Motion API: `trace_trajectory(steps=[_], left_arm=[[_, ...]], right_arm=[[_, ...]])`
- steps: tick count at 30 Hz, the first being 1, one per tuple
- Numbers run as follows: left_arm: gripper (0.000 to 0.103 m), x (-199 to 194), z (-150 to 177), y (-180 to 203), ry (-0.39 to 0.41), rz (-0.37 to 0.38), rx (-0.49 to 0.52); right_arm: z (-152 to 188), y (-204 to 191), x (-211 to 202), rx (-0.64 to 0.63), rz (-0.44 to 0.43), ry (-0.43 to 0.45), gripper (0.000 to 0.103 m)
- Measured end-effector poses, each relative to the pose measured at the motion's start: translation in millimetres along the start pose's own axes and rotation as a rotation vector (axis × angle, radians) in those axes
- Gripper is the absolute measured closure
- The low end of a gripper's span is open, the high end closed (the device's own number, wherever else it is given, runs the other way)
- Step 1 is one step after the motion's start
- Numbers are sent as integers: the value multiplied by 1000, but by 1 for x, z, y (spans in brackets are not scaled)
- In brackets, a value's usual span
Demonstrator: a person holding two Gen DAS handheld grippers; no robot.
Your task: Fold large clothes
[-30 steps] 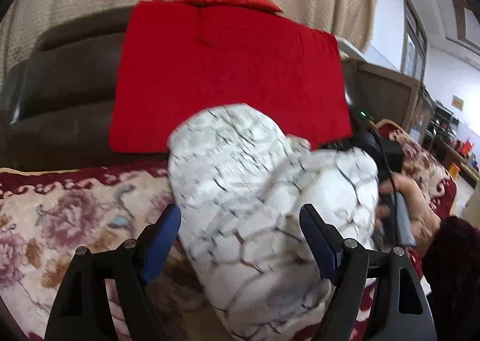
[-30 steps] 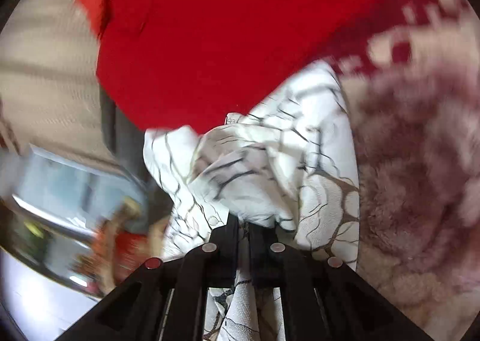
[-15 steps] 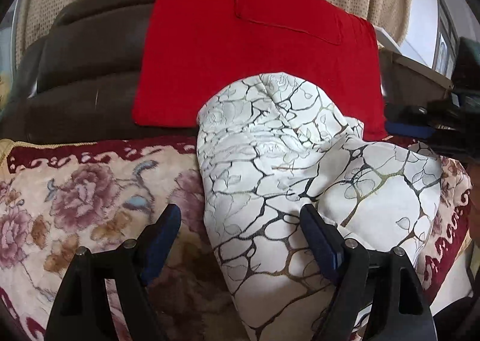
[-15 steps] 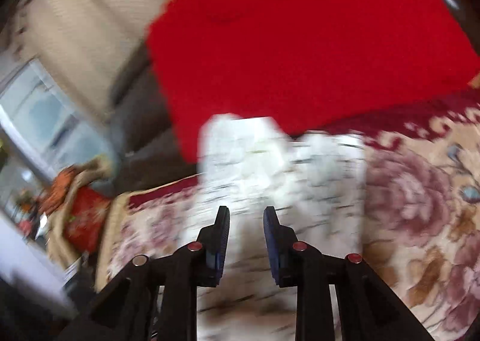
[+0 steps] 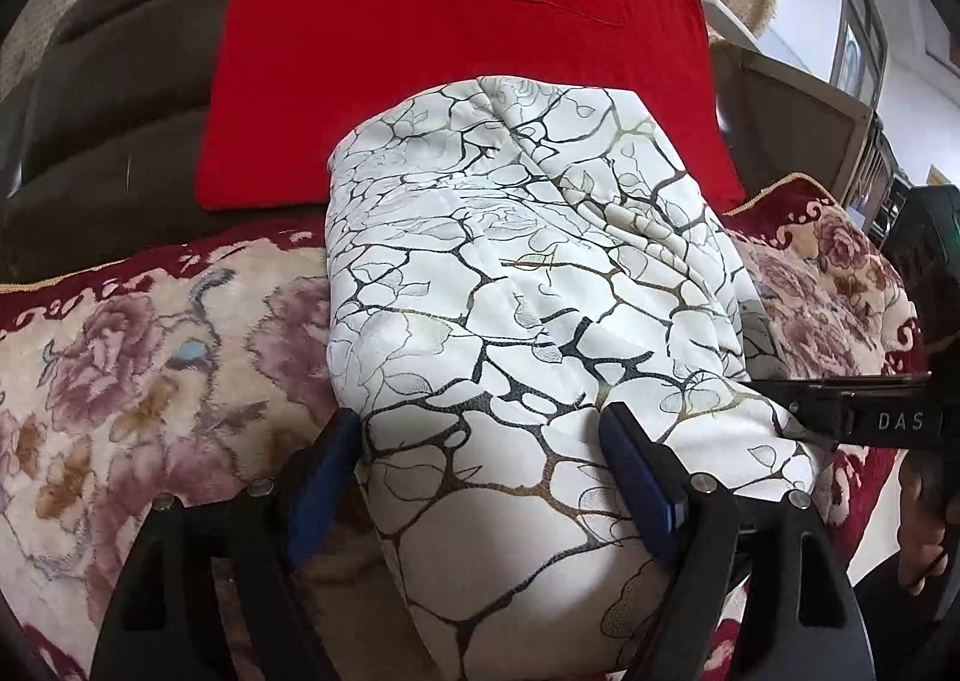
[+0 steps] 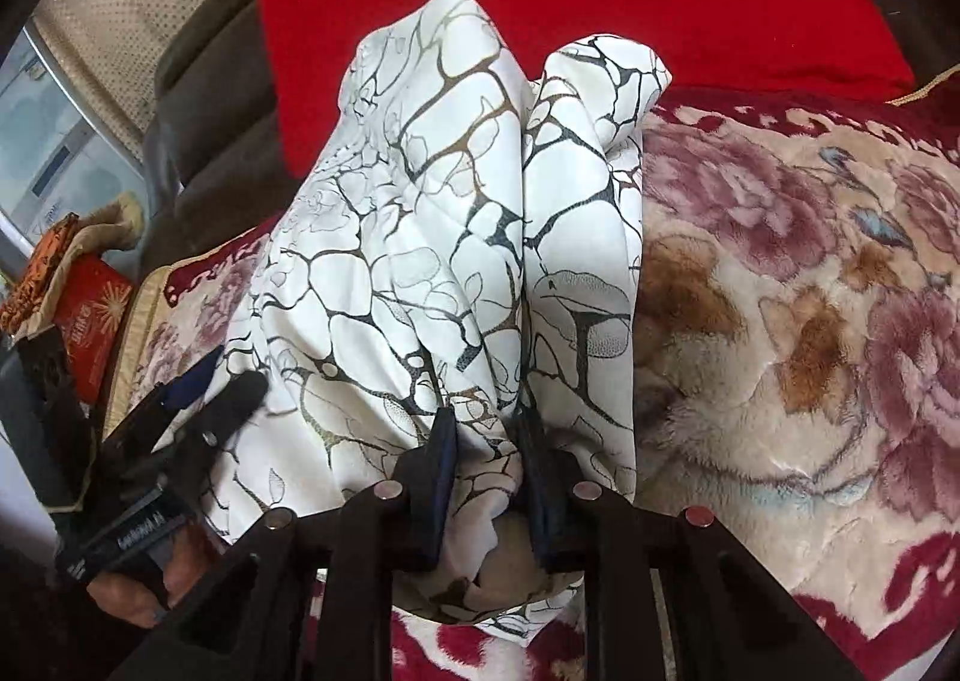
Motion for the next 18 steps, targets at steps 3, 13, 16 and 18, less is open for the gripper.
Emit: trace_trajectory(steps=[3, 13, 16, 18], left_arm=[[21, -8, -8, -11, 25, 33, -39], [21, -25, -38, -51, 181, -155, -83], [21, -2, -46, -78, 121, -205, -172], [21, 15, -49, -83, 73, -215, -174]], right_arm=[[-3, -20, 6, 26, -24, -15, 80], [-98, -40, -40, 5, -88, 131, 76], [-137, -44, -20, -1, -81, 125, 76], [-153, -50, -5, -4, -74, 100, 75]])
Point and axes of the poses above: each gripper's, at about its wrist camera, not at the fingertips, and x roughly the way its jaws point, y to its right, z to its underside, the point moved 1 cm from there along x, roughly the way its jaws point, and after that the axes turned 5 degrees about -x, right-handed, at the moved point
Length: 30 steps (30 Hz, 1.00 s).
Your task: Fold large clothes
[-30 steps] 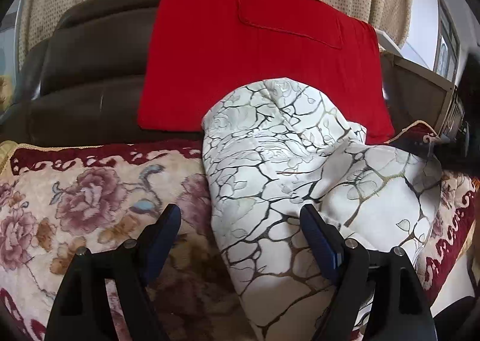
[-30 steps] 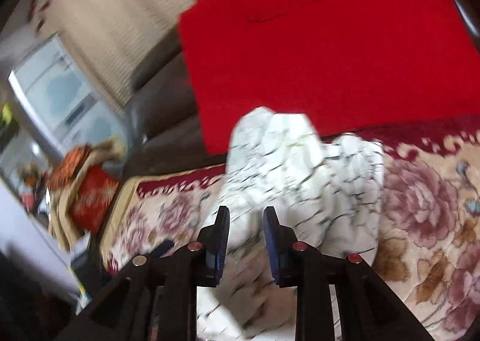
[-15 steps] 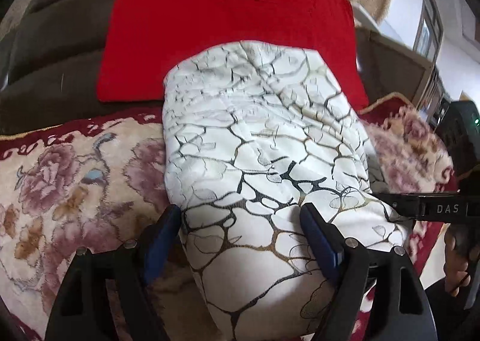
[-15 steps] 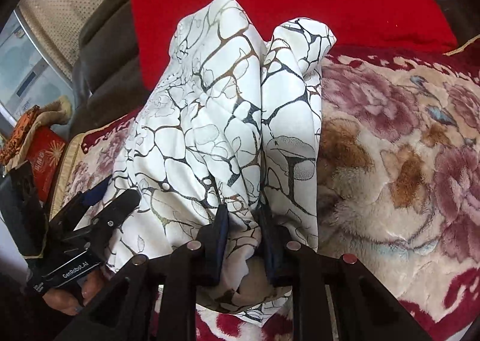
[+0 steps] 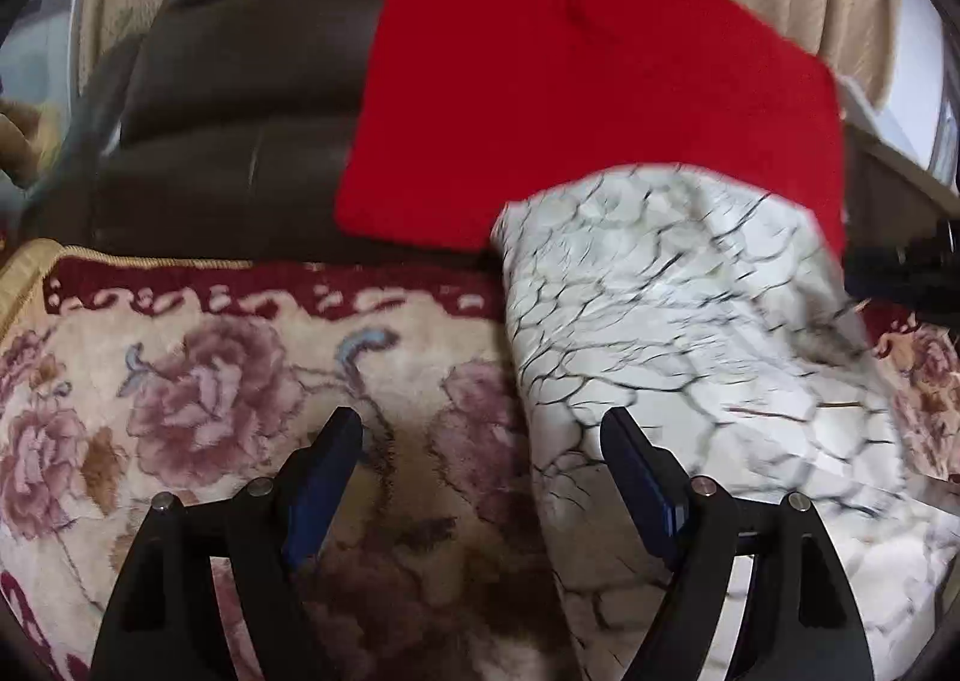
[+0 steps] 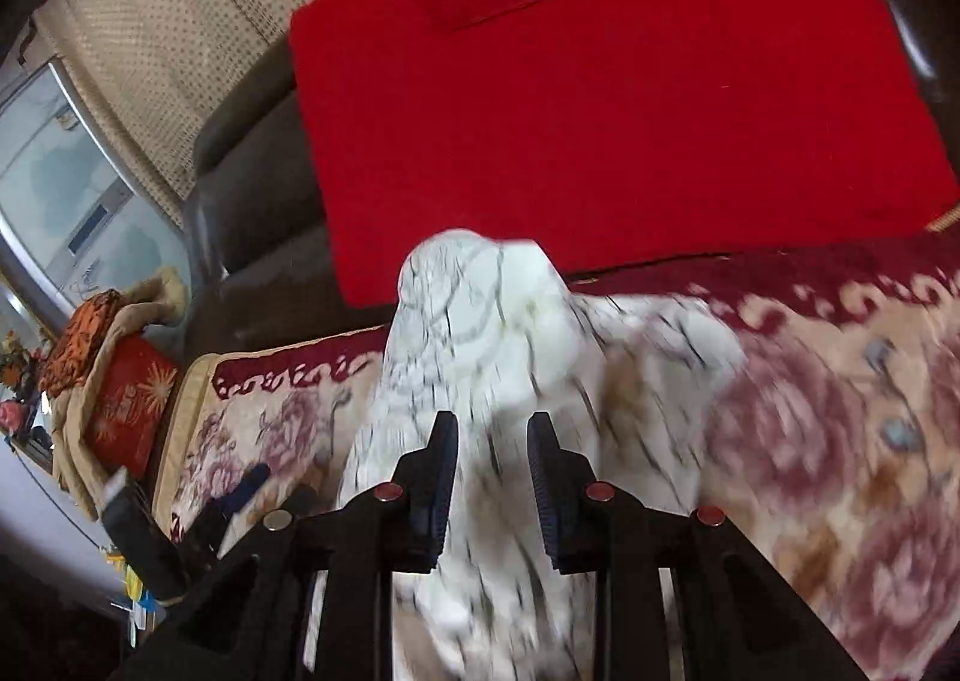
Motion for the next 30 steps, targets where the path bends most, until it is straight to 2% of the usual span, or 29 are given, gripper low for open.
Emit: trace_trajectory(steps=[3, 5, 7, 8, 9, 12, 17, 19, 22, 23, 25, 26, 27, 28, 30], left_arm=[[21, 12, 2, 14, -28, -38, 84], [21, 15, 4, 21, -27, -49, 116], [21, 17, 4, 21, -43, -26, 105], [21, 19, 4, 19, -46, -21, 101], [21, 19, 3, 17, -47, -16, 100], [21, 13, -1, 16, -35, -31, 100], [21, -20, -7, 19, 39, -15, 104], [21, -40, -8, 21, 78, 7, 107], [18, -59, -1, 28, 72, 38, 139], [17, -59, 4, 32, 56, 39, 162], [17, -45, 19, 45, -27, 3, 242], [17, -35, 25, 50, -61, -21, 272], [17, -31, 32, 53, -59, -44, 284], [17, -32, 33, 54, -43, -48, 277], [17, -37, 29, 52, -53, -37, 255]], right_arm=[[-25, -3, 31, -5, 28, -23, 76], [-36, 6, 60, 10, 60, -79, 75], [-35, 27, 99, 45, 135, -190, 75], [-30, 38, 117, 66, 142, -246, 75], [-26, 45, 127, 76, 124, -257, 76], [-25, 45, 115, 82, 110, -206, 76], [-14, 25, 42, 28, 135, -86, 75], [4, 16, 6, 3, 125, -41, 75], [40, 2, -29, -47, 119, -35, 75], [52, -1, -33, -63, 117, -42, 75], [85, -5, -30, -72, 129, -85, 74], [98, -3, -21, -64, 146, -121, 69], [112, 0, -9, -54, 174, -151, 68], [126, 7, 5, -34, 179, -152, 67], [137, 9, 4, -23, 171, -68, 67]])
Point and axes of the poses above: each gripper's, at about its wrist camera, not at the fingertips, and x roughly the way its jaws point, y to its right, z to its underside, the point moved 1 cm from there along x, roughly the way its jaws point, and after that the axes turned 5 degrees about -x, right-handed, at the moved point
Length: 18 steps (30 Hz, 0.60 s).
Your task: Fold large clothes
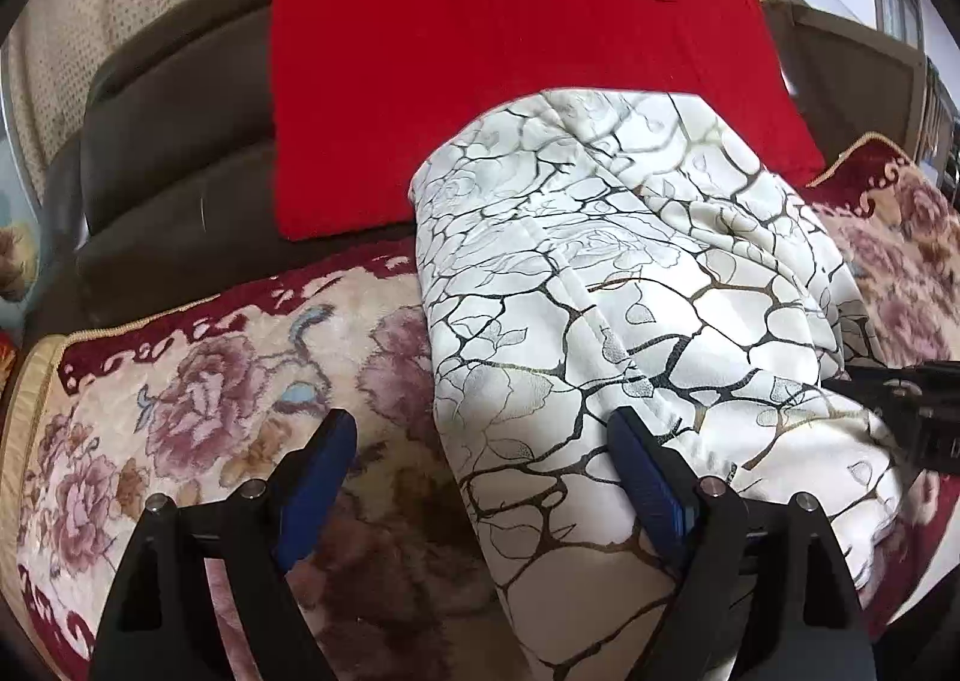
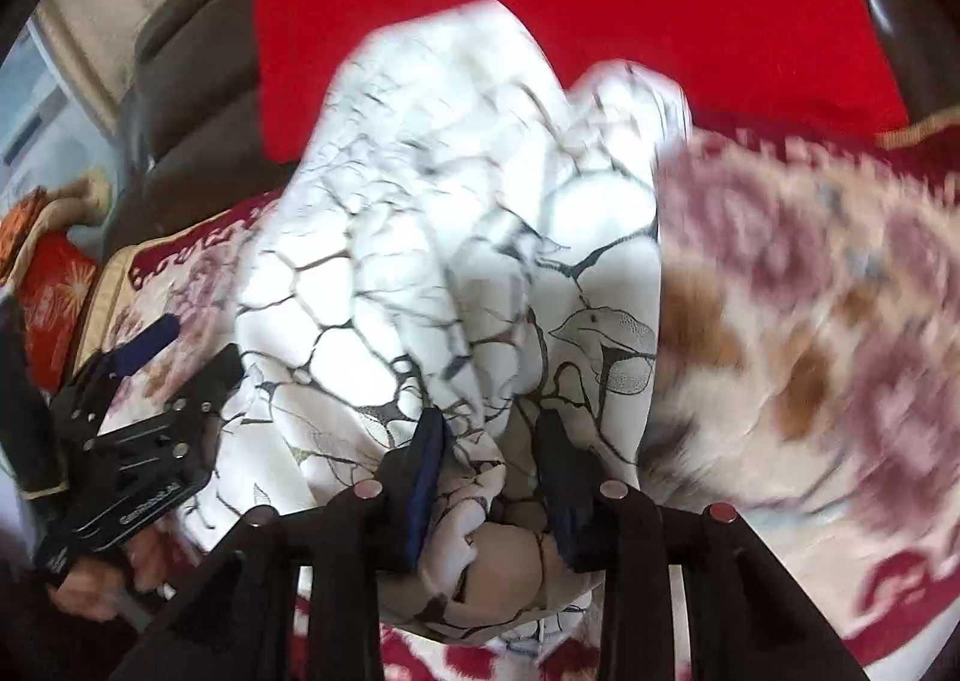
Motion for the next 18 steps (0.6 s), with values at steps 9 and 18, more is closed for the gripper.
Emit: trace_trajectory(steps=[9, 18], left_arm=[[17, -23, 13, 0, 83, -25, 4], [17, -19, 11, -2, 80, -5, -24]], right_arm=[[3, -16, -6, -59, 98, 33, 66], [8, -22, -15, -107, 196, 64, 65]])
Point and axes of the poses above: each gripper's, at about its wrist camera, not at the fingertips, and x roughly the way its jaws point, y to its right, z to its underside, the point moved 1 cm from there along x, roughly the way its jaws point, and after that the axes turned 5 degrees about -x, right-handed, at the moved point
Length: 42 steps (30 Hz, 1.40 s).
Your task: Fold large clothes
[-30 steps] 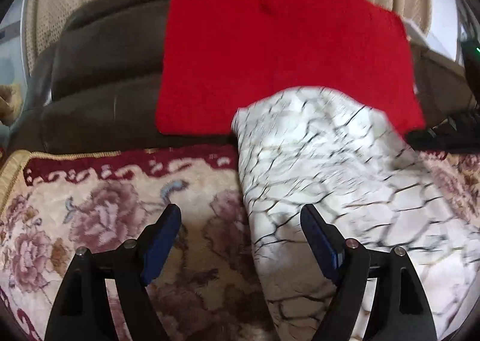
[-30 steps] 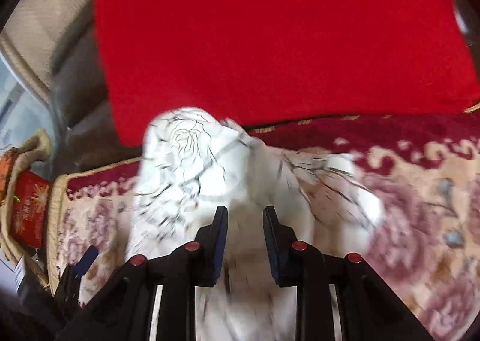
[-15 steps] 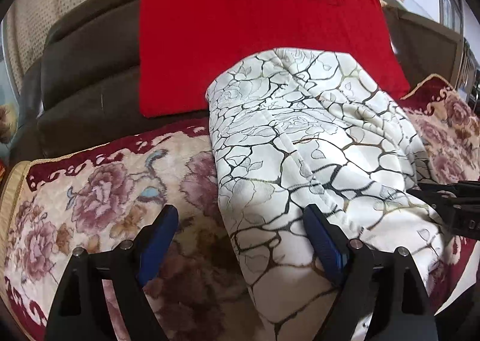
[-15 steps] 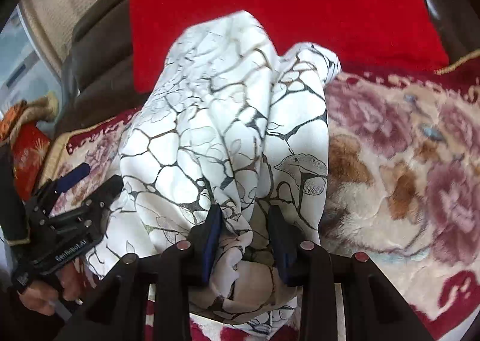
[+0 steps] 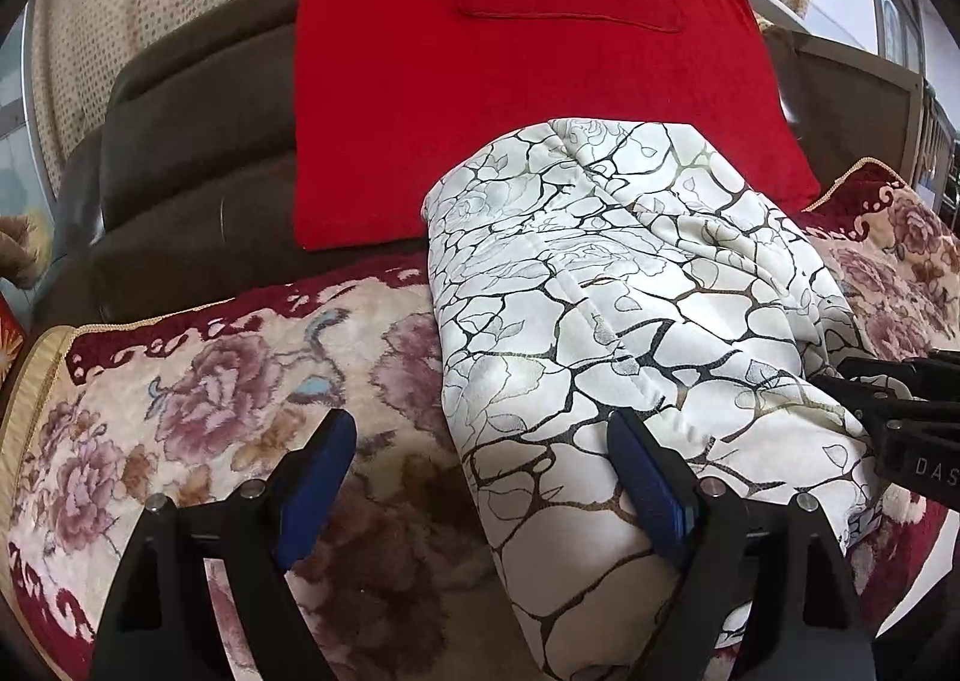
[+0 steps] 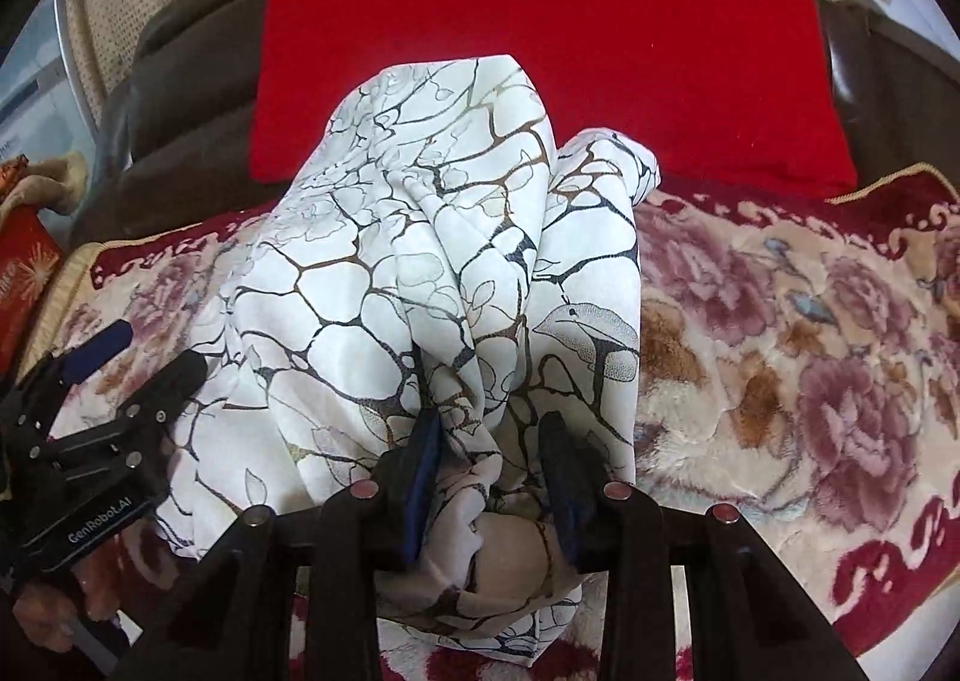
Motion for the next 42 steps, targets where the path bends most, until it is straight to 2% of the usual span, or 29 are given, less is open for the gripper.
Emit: trace_trajectory(steps=[4, 6, 14, 42], left_arm=[[16, 5, -2, -2, -17, 16, -22], [16, 7, -3, -2, -23, 22, -30], [16, 8, -5, 0, -26, 19, -25], [15, 14, -6, 1, -31, 29, -30]], right_arm=[[-1, -1, 1, -12, 25, 3, 63], [-2, -2, 2, -24, 46, 8, 57], [0, -5, 0, -58, 81, 22, 51], [0, -11, 0, -121, 117, 43, 50]])
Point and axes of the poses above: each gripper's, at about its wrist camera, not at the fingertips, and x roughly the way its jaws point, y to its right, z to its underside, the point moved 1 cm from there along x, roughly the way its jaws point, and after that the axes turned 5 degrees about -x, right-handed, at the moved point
